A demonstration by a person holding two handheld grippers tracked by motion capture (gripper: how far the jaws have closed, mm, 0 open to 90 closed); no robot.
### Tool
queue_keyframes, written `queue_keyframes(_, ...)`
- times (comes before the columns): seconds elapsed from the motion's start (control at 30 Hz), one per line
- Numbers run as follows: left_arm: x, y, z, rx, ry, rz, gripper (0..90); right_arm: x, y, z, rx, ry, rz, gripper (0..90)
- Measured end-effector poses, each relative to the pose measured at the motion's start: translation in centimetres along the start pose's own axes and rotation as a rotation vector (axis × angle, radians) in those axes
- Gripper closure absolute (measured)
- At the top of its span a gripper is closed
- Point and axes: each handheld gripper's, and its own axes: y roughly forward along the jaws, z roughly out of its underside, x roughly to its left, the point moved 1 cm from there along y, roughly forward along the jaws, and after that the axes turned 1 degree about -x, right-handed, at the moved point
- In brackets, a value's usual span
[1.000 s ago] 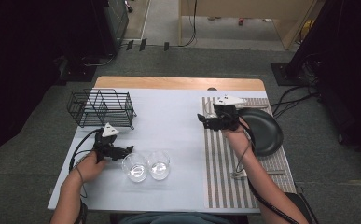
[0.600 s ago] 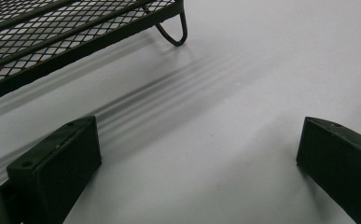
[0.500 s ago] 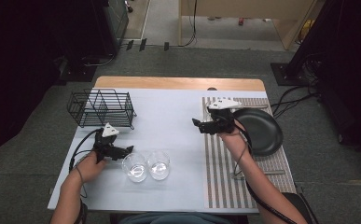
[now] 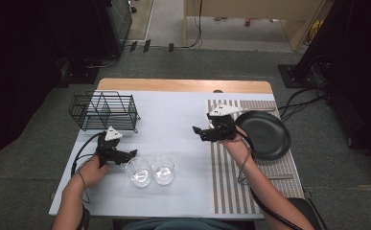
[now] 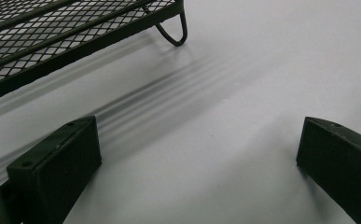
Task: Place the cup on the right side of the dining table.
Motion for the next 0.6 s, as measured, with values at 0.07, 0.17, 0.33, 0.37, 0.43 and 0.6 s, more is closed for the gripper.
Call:
queue_keyframes(0.07, 0.0, 0.0, 0.0, 0.000, 0.000, 0.000, 0.0, 0.2, 0.2, 0.0, 0.002, -0.008, -0.009, 21.8)
queue_keyframes(0.17, 0.0, 0.0, 0.0, 0.000, 0.000, 0.000, 0.0, 0.7, 0.4, 0.1, 0.004, -0.018, -0.024, 21.8)
queue_keyframes(0.33, 0.0, 0.0, 0.0, 0.000, 0.000, 0.000, 0.0, 1.2, 0.6, 0.2, 0.000, -0.036, -0.048, 21.8)
queue_keyframes(0.37, 0.0, 0.0, 0.0, -0.001, 0.000, 0.000, 0.0, 1.3, 0.6, 0.2, -0.002, -0.036, -0.054, 21.8)
queue_keyframes(0.43, 0.0, 0.0, 0.0, -0.001, 0.000, 0.000, 0.0, 1.4, 0.7, 0.2, -0.005, -0.036, -0.061, 21.8)
queue_keyframes(0.6, 0.0, 0.0, 0.0, 0.000, 0.000, 0.000, 0.0, 1.7, 0.9, 0.3, -0.003, -0.034, -0.074, 22.1)
